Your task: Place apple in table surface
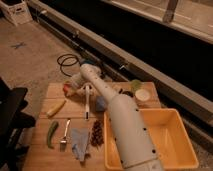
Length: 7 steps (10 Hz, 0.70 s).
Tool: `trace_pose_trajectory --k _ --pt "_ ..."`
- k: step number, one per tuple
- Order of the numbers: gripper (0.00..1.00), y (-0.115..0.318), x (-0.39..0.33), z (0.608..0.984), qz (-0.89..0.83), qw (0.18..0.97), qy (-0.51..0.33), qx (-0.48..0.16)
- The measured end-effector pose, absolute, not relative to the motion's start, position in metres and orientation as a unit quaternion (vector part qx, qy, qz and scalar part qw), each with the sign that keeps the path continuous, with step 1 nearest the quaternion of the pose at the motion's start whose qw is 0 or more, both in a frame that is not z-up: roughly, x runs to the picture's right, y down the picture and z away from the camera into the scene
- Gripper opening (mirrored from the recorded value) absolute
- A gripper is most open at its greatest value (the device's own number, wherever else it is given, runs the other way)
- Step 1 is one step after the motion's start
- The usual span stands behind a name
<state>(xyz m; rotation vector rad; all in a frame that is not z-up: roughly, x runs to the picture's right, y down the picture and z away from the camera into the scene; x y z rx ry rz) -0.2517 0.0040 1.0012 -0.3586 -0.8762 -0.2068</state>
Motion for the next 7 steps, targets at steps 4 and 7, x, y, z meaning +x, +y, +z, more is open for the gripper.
trace_pose_trajectory --k 4,7 --pt "0.18 0.0038 -0.2506 1.0014 -0.099 0.885 -0.421 -0.172" --pt "0.18 0.0039 -0.2489 0.9999 -0.099 0.886 -0.419 -0.172"
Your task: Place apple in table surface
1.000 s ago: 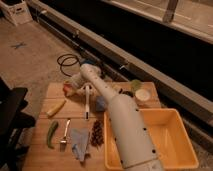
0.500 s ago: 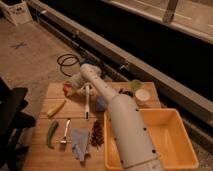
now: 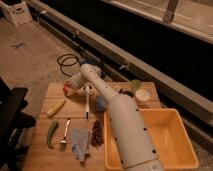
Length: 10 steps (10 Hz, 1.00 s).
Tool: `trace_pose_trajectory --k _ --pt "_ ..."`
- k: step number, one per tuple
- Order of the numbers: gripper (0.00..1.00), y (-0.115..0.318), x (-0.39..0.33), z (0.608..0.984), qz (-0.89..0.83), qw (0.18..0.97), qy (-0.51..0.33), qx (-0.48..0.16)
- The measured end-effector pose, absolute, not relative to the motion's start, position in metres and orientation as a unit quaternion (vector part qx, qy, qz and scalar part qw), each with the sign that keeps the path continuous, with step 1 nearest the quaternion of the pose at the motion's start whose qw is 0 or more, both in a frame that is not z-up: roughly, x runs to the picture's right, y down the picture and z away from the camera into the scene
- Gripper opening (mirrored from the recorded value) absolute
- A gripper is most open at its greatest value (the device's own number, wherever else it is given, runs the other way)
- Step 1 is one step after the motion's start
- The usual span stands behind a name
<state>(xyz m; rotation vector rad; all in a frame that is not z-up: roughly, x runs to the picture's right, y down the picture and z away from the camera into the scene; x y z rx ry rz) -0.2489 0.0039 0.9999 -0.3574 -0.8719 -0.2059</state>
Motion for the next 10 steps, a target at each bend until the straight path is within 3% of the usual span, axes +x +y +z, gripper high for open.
trace_pose_trajectory --k 6,10 --pt "0.18 -0.016 -0.245 0.979 -0.1 0.888 -0.415 -0.167" --pt "0.18 -0.05 -0.254 0.934 -0.154 0.888 -0.421 -0.099"
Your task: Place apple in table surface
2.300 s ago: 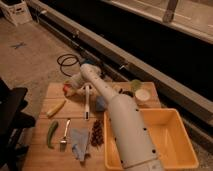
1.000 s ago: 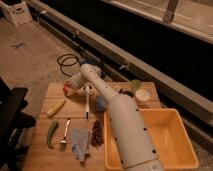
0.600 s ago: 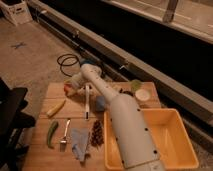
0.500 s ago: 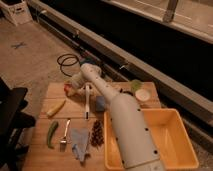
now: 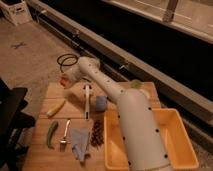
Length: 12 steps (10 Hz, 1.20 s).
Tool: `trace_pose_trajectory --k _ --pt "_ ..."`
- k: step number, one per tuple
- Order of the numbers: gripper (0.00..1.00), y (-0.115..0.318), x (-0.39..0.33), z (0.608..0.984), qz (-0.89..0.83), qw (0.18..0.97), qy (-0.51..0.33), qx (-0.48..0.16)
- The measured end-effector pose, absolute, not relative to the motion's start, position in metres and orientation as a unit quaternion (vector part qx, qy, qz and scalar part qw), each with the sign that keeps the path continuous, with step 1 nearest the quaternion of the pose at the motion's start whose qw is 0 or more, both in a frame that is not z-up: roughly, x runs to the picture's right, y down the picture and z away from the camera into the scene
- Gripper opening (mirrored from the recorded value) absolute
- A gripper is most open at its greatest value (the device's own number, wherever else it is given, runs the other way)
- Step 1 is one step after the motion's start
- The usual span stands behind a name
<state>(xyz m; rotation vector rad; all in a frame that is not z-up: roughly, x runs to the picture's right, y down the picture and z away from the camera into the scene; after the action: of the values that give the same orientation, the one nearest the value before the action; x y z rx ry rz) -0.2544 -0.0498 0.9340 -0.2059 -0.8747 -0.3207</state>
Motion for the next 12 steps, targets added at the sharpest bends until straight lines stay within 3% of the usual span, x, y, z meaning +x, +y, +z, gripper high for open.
trace_pose_trajectory --k 7,12 --pt "0.18 -0.016 -0.211 0.885 -0.138 0.906 -0.393 -0.08" --pt "0.18 0.025 -0.207 0.905 -0.096 0.9 -0.402 -0.136"
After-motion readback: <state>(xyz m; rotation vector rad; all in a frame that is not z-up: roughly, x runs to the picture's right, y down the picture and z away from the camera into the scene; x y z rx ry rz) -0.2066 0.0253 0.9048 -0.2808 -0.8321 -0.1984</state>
